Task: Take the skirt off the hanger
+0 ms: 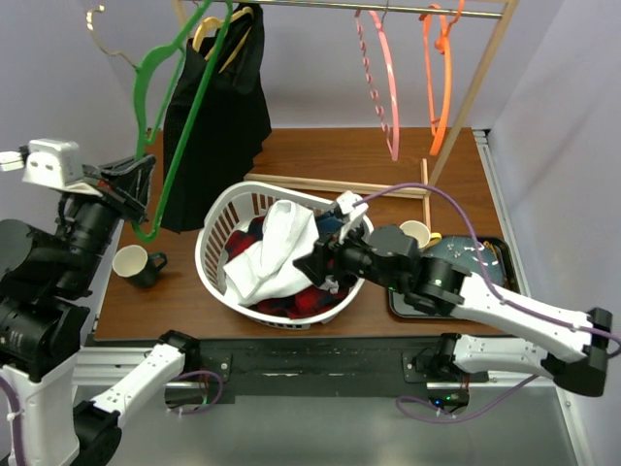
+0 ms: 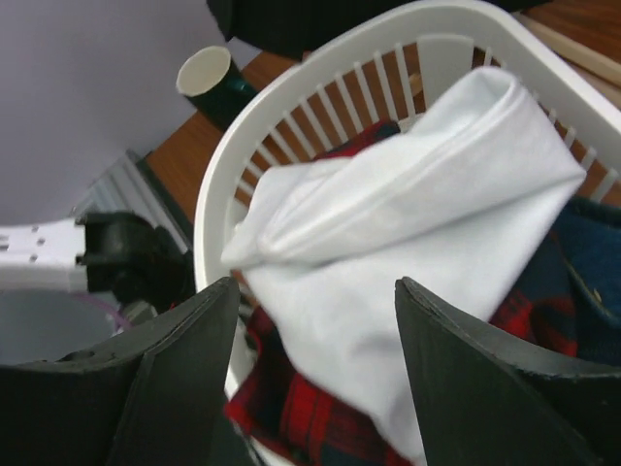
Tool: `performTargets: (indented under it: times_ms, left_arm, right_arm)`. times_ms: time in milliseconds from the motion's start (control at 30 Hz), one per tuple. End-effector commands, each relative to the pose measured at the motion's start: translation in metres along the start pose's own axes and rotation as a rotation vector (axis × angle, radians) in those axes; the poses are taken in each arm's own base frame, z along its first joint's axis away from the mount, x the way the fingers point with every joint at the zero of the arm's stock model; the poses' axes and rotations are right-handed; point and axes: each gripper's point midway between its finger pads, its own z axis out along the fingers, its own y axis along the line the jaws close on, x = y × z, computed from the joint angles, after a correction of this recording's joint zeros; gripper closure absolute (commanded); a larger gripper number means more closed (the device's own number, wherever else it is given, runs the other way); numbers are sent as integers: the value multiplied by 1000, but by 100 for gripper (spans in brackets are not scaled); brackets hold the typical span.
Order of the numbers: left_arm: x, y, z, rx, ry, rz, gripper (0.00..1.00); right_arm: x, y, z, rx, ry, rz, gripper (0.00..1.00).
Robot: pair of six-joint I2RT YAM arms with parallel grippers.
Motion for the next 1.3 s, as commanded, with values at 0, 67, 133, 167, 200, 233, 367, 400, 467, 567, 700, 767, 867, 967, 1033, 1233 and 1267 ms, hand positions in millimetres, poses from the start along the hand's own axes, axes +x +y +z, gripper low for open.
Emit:
performTargets:
  times_ms: [0,67,133,167,200,233,367,400,467,567,700,767,867,967,1033,1233,1267]
  left_arm:
    - [13,-18,16,99,9,-28,100]
    - [26,-26,22,141,39,-62,100]
    - [41,-32,31,169,79,-78,100]
    - [45,-34,34,180,91,-85,100]
    - [49,-34,37,179,101,-84,100]
    - [58,-32,43,169,120,-84,100]
    - [61,-28,60,147,120,-73,100]
    - [66,-27,67,141,134,-70,100]
    - [63,-26,74,137,126,-56,100]
    - [65,-29,93,152,127,-36,100]
    - [73,-33,128,175,126,-17,100]
    - [65,-36,140,187,96,-14,100]
    - [62,-40,161,207,75,-4,100]
    - [60,-43,181,218,56,1,100]
    - [60,-47,195,234,46,5,100]
    - [63,-61,222,314,12,13,100]
    - [65,-62,226,320,11,11,100]
  right_arm:
    - [-29,-8,57,100,-152,7,33]
    - [-24,-14,71,141,-124,-1,38]
    - [2,-20,89,157,-55,-27,44]
    - [17,-23,93,158,-27,-36,46]
    - [29,-29,98,172,-3,-42,48]
    - [38,-34,100,188,11,-41,51]
    - [73,-45,101,223,116,-36,54]
    - [71,-42,101,208,114,-28,54]
    - [63,-38,89,195,115,-26,52]
    - [32,-24,67,144,50,-12,39]
    - [-3,-5,35,57,-32,17,23]
    - [-8,4,26,6,-47,20,14]
    - [-19,10,9,-26,-78,45,5]
    - [-29,16,-4,-58,-109,76,1]
    - [-35,19,-11,-74,-127,86,1]
    - [-36,21,-15,-90,-129,83,1]
    - [-36,23,-15,-99,-127,79,1]
